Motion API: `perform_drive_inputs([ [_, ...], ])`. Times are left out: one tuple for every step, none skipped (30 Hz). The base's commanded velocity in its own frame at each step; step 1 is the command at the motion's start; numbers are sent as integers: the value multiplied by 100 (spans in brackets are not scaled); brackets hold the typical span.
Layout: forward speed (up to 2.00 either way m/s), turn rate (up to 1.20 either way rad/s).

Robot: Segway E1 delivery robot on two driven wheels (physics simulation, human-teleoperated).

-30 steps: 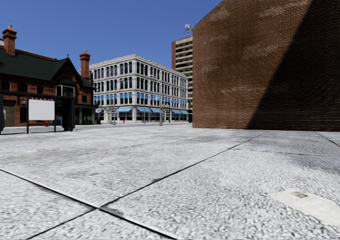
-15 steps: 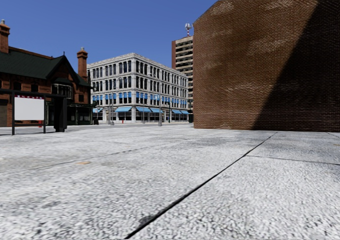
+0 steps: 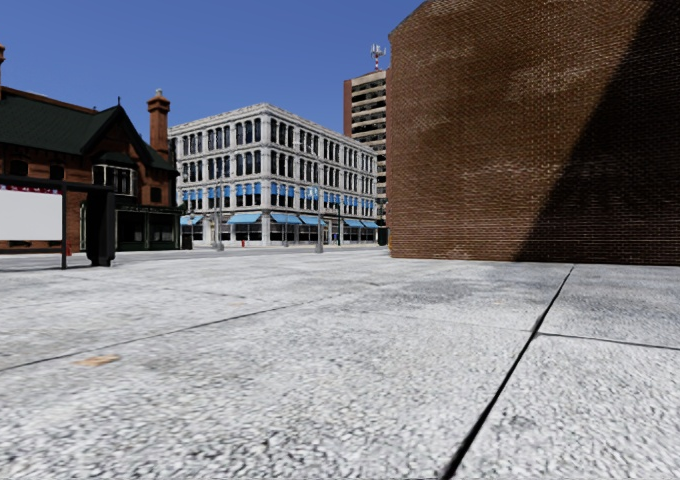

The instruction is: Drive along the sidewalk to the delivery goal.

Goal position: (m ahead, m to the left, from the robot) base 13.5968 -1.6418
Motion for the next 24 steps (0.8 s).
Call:
perform_drive_inputs([
  [200,-120],
  [200,-120],
  [200,-120],
  [200,-119],
  [200,-69],
  [200,-18],
  [200,-18],
  [200,-5],
  [200,-1],
  [200,0],
  [200,0],
  [200,0],
  [200,0],
  [200,0],
  [200,0],
  [200,0],
  [200,0],
  [200,0],
  [200,0],
  [200,0],
  [200,0],
  [200,0],
  [200,0],
  [200,0],
])
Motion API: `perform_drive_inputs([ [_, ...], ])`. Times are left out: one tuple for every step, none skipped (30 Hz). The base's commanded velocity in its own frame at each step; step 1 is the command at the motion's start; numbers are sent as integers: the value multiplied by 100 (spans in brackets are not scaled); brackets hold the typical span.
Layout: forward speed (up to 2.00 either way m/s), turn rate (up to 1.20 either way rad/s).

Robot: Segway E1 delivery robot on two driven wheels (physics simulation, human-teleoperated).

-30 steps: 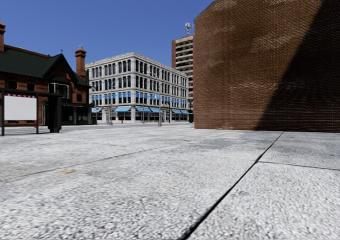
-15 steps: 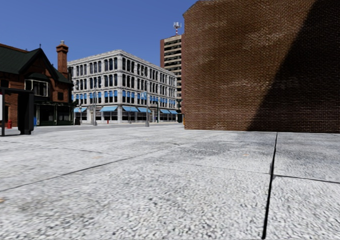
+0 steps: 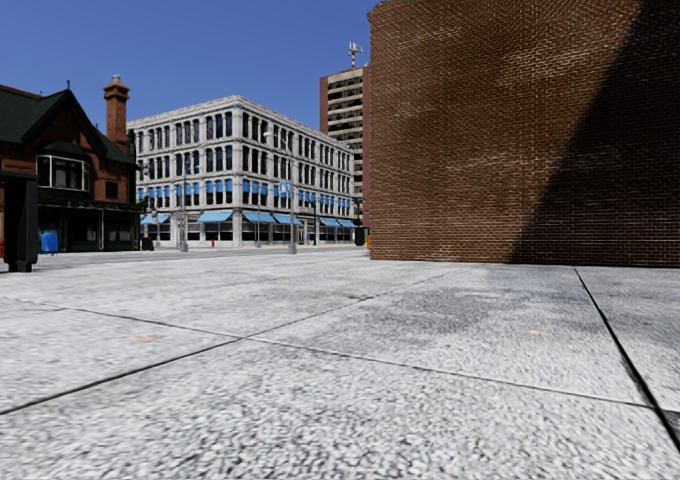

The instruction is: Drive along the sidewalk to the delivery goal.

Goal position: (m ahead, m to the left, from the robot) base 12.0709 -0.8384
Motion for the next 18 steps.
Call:
perform_drive_inputs([
  [200,0],
  [200,0],
  [200,0],
  [200,0],
  [200,0],
  [200,0],
  [200,0],
  [200,0],
  [200,0],
  [200,0],
  [200,0],
  [200,0],
  [200,0],
  [200,0],
  [200,0],
  [200,0],
  [200,0],
  [200,0],
])
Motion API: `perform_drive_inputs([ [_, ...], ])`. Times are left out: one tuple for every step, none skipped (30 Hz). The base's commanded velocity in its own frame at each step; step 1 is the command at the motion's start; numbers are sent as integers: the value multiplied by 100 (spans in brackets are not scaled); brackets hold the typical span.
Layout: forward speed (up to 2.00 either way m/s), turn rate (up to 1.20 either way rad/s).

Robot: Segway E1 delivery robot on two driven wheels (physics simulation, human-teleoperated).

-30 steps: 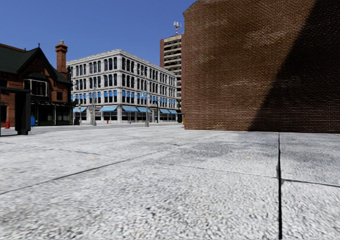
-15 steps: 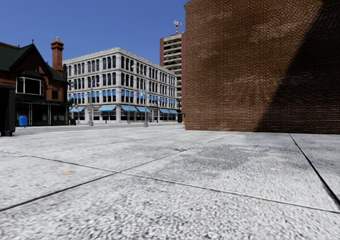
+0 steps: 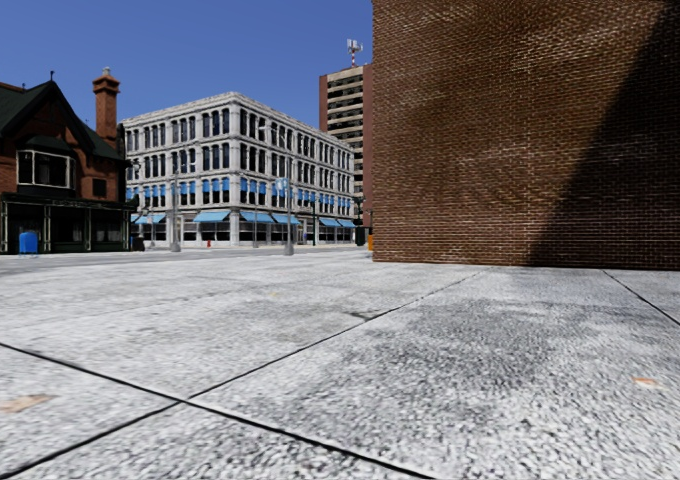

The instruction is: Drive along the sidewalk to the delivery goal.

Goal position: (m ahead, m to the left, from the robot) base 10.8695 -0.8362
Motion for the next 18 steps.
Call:
perform_drive_inputs([
  [200,0],
  [200,0],
  [200,0],
  [200,0],
  [200,0],
  [200,0],
  [200,0],
  [200,0],
  [200,0],
  [200,0],
  [200,0],
  [200,0],
  [200,0],
  [200,0],
  [200,0],
  [200,0],
  [200,0],
  [200,0],
])
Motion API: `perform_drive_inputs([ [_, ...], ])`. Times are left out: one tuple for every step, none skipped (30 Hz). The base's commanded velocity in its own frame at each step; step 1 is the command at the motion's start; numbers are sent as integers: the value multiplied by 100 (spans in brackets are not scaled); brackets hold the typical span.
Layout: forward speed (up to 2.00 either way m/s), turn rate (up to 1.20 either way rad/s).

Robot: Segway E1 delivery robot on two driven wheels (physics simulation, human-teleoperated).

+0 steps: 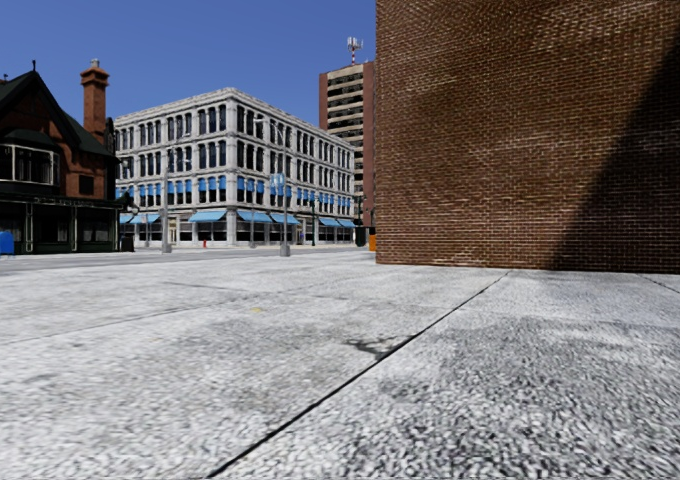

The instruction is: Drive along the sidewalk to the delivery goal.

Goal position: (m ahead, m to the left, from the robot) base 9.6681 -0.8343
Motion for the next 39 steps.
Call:
perform_drive_inputs([
  [200,0],
  [200,0],
  [200,0],
  [200,0],
  [200,0],
  [200,0],
  [200,0],
  [200,-5],
  [200,-5],
  [200,-79],
  [200,-94],
  [200,-120],
  [200,-120],
  [200,-120],
  [200,-120],
  [200,0],
  [200,0],
  [200,0],
  [200,0],
  [200,0],
  [200,0],
  [200,0],
  [200,0],
  [200,0],
  [200,0],
  [200,0],
  [200,0],
  [200,0],
  [200,0],
  [200,0],
  [200,0],
  [200,0],
  [200,0],
  [200,0],
  [200,0],
  [200,-15],
  [200,-44],
  [200,-118],
  [200,-120],
])
